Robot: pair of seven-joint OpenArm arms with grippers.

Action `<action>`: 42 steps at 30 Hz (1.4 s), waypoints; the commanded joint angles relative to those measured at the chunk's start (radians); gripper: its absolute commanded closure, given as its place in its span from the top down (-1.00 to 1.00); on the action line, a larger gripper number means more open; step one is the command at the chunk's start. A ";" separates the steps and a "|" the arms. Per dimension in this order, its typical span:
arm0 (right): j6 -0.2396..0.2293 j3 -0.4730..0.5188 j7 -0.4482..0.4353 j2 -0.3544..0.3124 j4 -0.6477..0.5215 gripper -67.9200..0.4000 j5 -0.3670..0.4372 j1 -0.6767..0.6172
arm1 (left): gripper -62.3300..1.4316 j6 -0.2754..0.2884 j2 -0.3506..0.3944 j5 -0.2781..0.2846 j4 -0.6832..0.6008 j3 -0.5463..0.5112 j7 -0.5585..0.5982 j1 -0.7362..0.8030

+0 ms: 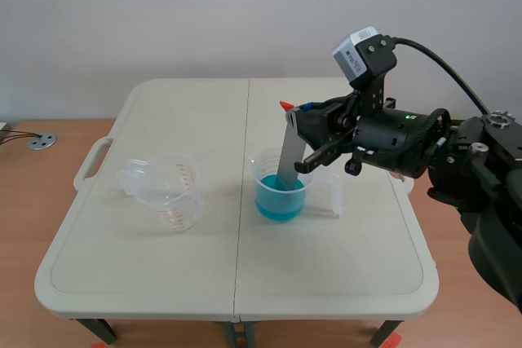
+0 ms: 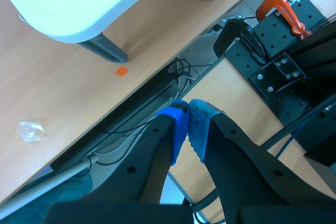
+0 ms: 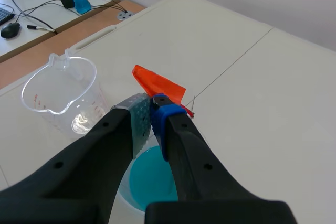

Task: Hold the metal plate by the orange handle, dip it into the blue solution, take it out and point at it, then put the plate back in the beaker on the left.
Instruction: 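Hold the plate still in the solution, then raise the plate and point at it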

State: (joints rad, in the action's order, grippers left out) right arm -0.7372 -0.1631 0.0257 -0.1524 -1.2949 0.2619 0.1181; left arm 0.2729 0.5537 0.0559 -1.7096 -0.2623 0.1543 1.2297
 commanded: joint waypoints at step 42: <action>-0.008 0.031 0.224 -0.005 -0.507 -0.95 0.280 -0.008 | -0.92 0.029 0.167 0.063 -0.010 0.005 -0.024 -0.293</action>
State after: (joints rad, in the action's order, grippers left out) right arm -0.7383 -0.1486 0.2646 -0.1528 -1.7805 0.5243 0.0990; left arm 0.2920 0.7189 0.1055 -1.7096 -0.2611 0.1192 0.9535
